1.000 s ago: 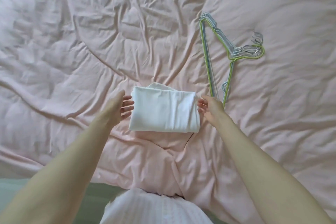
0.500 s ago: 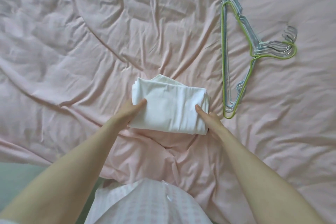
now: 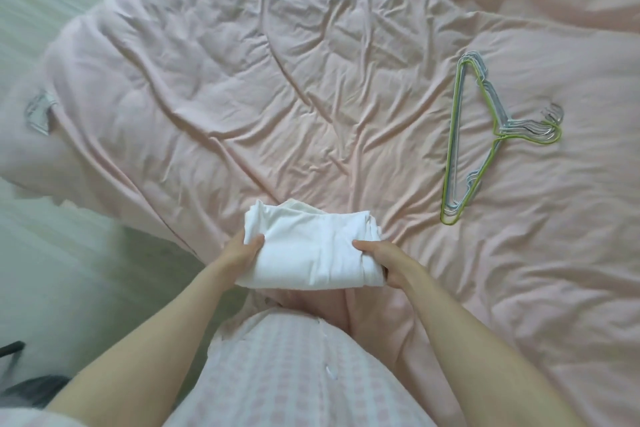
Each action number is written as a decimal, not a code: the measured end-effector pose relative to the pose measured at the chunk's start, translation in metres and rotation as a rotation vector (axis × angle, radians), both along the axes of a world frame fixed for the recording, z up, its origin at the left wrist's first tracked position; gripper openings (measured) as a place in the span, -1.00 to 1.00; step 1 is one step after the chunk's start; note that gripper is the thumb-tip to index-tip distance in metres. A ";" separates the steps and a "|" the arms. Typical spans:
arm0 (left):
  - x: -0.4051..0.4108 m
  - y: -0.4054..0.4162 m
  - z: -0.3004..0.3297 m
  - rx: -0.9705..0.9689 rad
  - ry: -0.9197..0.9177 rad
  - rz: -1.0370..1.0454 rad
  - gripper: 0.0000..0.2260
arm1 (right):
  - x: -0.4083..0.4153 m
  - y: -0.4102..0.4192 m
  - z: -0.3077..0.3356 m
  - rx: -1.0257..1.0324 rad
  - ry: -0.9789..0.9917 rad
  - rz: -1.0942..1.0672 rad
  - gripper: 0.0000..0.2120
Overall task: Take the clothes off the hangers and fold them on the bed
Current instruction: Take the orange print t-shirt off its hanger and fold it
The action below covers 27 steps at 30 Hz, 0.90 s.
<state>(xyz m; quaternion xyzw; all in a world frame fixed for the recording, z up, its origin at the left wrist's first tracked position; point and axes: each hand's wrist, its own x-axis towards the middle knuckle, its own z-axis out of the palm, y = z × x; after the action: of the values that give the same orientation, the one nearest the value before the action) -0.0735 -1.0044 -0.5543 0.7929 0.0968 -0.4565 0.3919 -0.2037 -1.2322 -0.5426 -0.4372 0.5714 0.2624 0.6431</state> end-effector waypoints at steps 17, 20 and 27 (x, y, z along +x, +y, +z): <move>-0.093 0.415 0.052 -0.324 0.162 1.103 -0.61 | 0.174 0.391 0.075 -0.072 -0.116 1.092 -0.60; -0.121 0.505 0.047 -0.357 0.112 1.313 -0.61 | 0.186 0.507 0.077 -0.042 -0.167 1.278 -0.63; -0.185 0.641 0.059 -0.321 -0.044 1.802 -0.74 | 0.192 0.730 0.076 0.057 -0.280 1.665 -0.68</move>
<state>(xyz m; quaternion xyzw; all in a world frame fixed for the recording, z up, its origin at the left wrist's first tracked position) -0.2581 -0.3634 -0.4951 0.3617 0.6070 0.0294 0.7070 -0.0114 -0.5017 -0.4669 -0.7276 -0.0292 0.6085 0.3155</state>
